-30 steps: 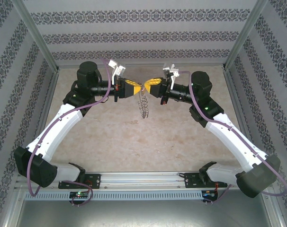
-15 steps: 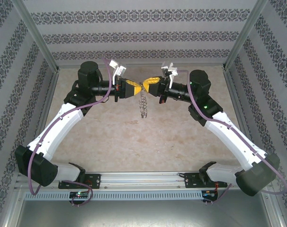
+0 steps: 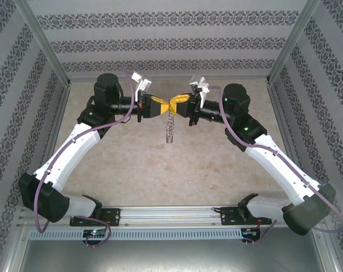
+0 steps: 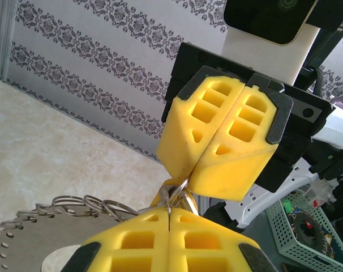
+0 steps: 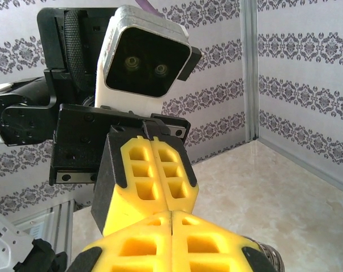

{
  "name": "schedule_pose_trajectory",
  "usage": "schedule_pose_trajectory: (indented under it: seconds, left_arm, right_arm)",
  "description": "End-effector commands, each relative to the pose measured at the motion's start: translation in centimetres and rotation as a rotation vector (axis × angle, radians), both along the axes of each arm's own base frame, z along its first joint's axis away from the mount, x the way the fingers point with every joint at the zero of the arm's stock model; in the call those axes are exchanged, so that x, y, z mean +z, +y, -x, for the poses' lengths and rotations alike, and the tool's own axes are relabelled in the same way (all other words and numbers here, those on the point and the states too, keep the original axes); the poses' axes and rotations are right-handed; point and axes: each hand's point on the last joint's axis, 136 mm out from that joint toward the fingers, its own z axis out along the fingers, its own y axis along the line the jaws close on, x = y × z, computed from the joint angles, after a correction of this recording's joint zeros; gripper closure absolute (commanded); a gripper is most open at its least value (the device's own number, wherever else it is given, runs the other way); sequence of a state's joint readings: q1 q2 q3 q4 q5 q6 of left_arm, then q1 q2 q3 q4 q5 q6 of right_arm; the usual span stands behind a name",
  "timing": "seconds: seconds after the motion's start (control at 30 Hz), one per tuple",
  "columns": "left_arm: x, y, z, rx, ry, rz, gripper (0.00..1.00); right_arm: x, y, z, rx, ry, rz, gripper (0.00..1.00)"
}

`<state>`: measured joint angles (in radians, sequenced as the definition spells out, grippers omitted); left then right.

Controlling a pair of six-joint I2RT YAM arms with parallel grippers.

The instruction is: Put the keys on the keyring

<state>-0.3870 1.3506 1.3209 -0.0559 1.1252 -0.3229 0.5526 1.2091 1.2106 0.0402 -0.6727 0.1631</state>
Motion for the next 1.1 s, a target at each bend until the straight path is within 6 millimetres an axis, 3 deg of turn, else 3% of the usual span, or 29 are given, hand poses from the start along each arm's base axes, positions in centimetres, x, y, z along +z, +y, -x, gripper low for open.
schedule_pose_trajectory:
  seconds: [0.0,1.07]
  left_arm:
    - [2.8,-0.2,0.6,-0.025,-0.106,0.042,1.0]
    - [2.8,-0.2,1.0,-0.035,-0.113,0.045,1.0]
  right_arm:
    - [0.9,0.0,1.1,0.013,-0.04,0.012,1.0]
    - [0.5,-1.7,-1.3,-0.189,-0.123,0.122,1.0]
